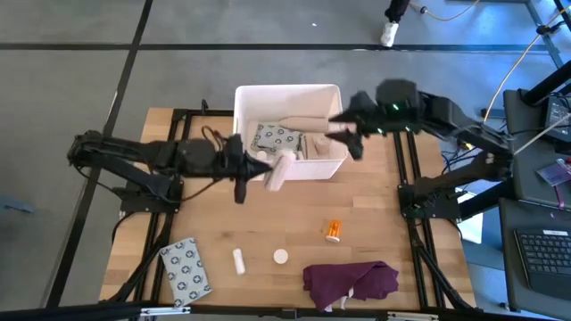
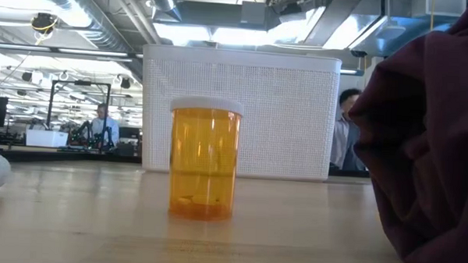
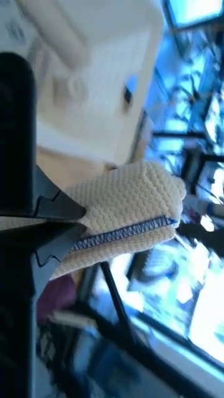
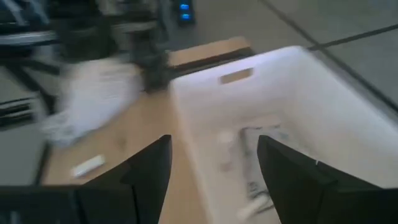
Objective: Pick & place medical supplies in basket/bin
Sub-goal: Put the light brown and blue bandage into the white bin
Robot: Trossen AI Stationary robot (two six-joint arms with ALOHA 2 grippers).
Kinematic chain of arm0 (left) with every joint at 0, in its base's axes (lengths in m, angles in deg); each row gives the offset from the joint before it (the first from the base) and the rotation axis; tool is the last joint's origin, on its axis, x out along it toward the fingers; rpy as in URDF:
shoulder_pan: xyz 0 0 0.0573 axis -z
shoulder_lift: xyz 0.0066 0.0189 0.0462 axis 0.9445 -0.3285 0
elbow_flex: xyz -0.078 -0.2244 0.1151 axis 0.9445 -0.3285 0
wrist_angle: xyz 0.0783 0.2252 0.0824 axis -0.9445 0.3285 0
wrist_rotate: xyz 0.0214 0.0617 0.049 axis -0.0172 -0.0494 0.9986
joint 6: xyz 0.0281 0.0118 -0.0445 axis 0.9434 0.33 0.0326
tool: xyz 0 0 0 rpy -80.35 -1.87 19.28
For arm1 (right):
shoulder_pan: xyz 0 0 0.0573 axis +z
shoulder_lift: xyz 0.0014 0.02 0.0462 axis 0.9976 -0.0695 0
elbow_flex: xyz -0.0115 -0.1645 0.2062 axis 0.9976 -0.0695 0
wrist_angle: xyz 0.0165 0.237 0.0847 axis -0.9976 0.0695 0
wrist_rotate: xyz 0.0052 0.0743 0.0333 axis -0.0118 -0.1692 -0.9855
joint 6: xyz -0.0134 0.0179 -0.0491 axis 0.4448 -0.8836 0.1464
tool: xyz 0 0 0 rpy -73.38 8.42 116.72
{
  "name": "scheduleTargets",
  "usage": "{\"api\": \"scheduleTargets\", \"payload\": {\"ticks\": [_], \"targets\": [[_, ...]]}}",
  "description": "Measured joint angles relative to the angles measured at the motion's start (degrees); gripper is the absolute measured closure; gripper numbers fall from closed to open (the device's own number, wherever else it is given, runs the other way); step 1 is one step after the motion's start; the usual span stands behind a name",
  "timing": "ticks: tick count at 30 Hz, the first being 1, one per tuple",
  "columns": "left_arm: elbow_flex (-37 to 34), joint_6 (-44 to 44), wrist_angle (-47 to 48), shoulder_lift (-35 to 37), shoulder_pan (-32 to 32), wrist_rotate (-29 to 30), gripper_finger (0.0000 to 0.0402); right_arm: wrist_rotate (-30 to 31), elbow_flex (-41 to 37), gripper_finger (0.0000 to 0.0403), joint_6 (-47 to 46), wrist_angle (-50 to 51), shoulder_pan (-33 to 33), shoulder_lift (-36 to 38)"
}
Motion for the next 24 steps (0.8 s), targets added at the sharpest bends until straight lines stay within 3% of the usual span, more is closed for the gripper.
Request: {"api": "scheduleTargets", "payload": {"ticks": [5, 11, 24], "targets": [[5.3, 4.8, 6.9, -2.7, -5.7, -2.5, 0.0399, -1.3, -6.4, 0.0166, -4.3, -3.0, 10.1, 6.7], [13.4, 12.9, 7.5, -9.1, -15.2, -11.5, 0.0399, 5.8, -15.0, 0.0166, -12.8, -8.4, 20.7, 10.5], [31.2, 22.4, 14.3, -33.4, -30.0, -18.9, 0.0399, 11.1, -34.8, 0.0166, -17.7, -28.6, 38.2, 11.0]]}}
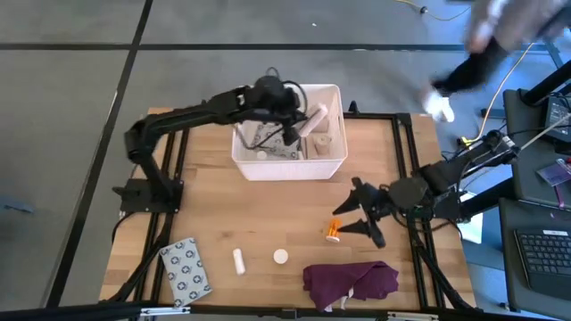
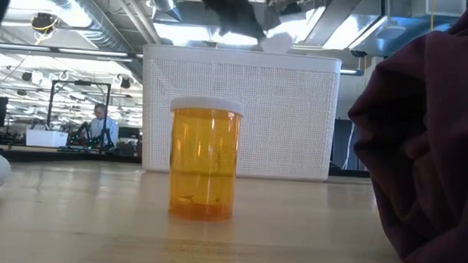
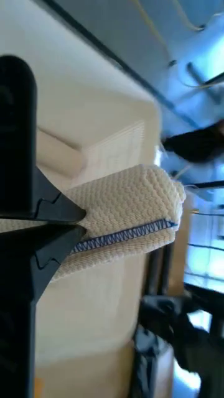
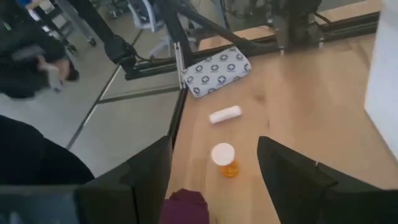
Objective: Pick & place medical supplies in basket/bin
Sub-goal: Put the light brown and blue bandage into the white bin
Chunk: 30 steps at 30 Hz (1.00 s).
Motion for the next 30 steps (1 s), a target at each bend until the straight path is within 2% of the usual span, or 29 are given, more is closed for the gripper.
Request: {"api": "scheduleTargets", "payload": {"ticks": [5, 11, 26, 30], "targets": [[3.8, 3.1, -0.1, -8.5, -1.4, -0.6, 0.0399, 5.2, -5.0, 0.0166, -1.8, -7.3, 3.6, 0.0], [6.7, 8.1, 0.1, -15.9, -2.1, 0.8, 0.0399, 9.9, -6.1, 0.0166, -4.5, -8.1, 5.3, 0.0], [7.0, 15.0, 0.8, -23.9, -1.1, 0.4, 0.0398, 10.1, -6.1, 0.0166, -5.1, -7.5, 5.3, 0.0], [7.0, 15.1, 1.4, -23.9, -0.8, 0.7, 0.0382, 9.9, -6.1, 0.0166, -8.5, -6.3, 5.3, 0.0]]}}
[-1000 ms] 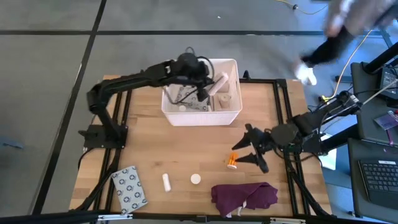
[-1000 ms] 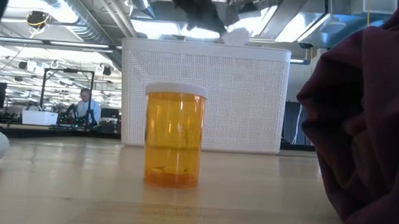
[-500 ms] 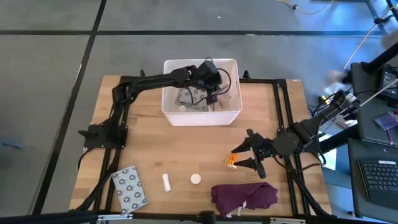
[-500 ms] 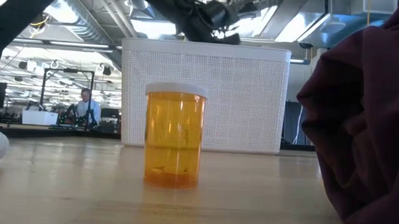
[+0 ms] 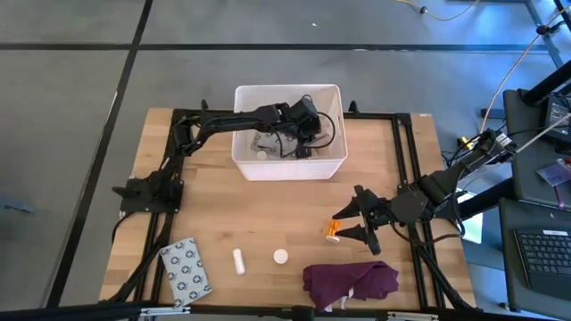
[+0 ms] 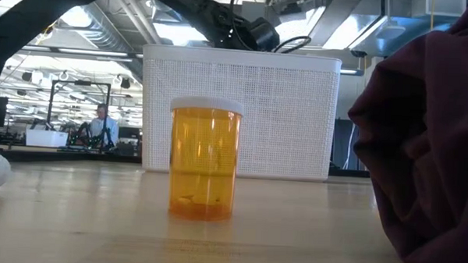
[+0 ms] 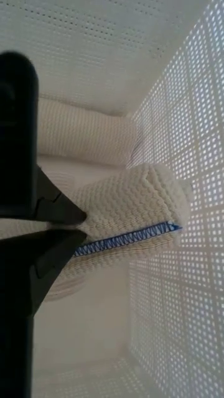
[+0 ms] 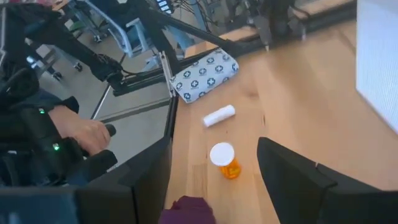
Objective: Pick & place medical supplies in basket/bin
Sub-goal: Put the light brown and blue bandage into the white bin
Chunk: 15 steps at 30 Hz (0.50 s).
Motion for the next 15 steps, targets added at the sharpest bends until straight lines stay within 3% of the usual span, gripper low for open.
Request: {"api": "scheduleTargets", "payload": {"ticks": [8, 15], "targets": [[0.0, 0.4, 0.5, 0.0, 0.8, -0.1, 0.0295, -6.9, 0.0, 0.0166, -7.8, 9.9, 0.0, 0.0], [3.1, 1.3, 4.2, 0.2, 1.9, 1.5, 0.0246, -15.9, 0.0, 0.0166, -10.7, 18.5, -0.7, 0.0]]}}
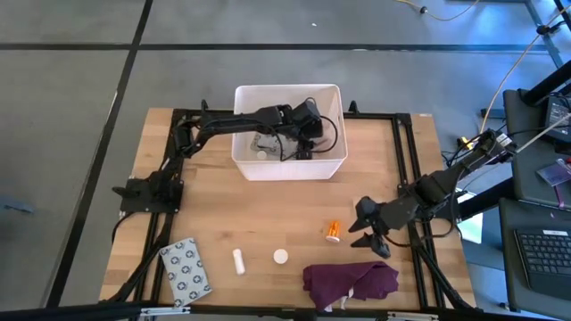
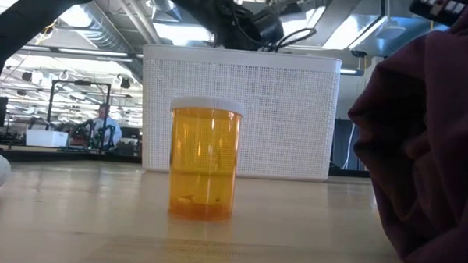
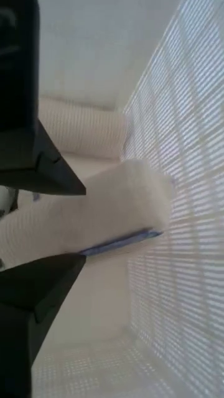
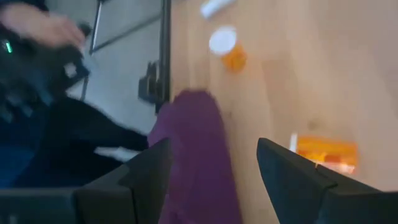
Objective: Pick & place medical supplies in basket/bin
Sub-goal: Put the light brown and blue bandage into the white bin, then put the right orange pill bottle into the white bin
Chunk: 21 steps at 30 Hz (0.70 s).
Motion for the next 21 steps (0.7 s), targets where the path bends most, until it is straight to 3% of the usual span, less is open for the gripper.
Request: {"api": "scheduleTargets", "payload": {"ticks": [9, 14, 17, 21], "targets": [[14.9, 0.1, 12.1, 0.1, 0.0, 1.6, 0.022, -6.9, 0.0, 0.0166, 1.7, 0.5, -0.3, 0.0], [27.5, 3.5, 22.3, 0.2, 0.1, 3.5, 0.0224, -14.5, 0.1, 0.0166, -4.6, -1.1, -0.3, 0.0], [25.0, 3.3, 21.1, 5.3, -0.1, 4.5, 0.0228, -13.8, 0.1, 0.0166, -3.2, 0.1, -0.2, 0.0], [24.5, 0.9, 23.4, 11.3, 0.0, 1.6, 0.0231, -7.1, 0.1, 0.0166, 8.4, 5.2, -1.2, -0.1]]}}
